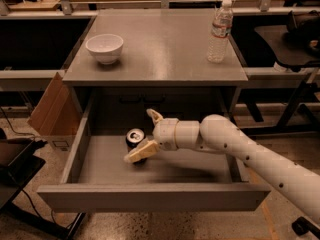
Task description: Place pepsi can into top drawer
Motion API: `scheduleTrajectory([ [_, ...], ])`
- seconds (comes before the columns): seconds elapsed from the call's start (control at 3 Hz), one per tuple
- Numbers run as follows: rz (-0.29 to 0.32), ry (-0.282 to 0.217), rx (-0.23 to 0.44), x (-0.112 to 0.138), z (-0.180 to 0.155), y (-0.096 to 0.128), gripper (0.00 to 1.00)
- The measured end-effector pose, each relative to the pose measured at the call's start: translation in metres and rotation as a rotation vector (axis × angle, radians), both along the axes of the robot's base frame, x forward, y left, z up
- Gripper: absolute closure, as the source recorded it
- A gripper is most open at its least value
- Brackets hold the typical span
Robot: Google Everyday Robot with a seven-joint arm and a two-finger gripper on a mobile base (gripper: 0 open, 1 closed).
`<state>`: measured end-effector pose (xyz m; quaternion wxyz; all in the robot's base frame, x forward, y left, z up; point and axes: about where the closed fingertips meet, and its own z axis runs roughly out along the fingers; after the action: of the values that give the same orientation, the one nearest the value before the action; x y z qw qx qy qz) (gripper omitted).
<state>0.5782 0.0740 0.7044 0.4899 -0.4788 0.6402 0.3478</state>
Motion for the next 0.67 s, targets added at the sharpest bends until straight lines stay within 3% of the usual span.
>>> scheduleTrajectory([
  [0.67, 0.039, -0.082, -0.053, -0.018, 0.127, -0.067, 0.0],
])
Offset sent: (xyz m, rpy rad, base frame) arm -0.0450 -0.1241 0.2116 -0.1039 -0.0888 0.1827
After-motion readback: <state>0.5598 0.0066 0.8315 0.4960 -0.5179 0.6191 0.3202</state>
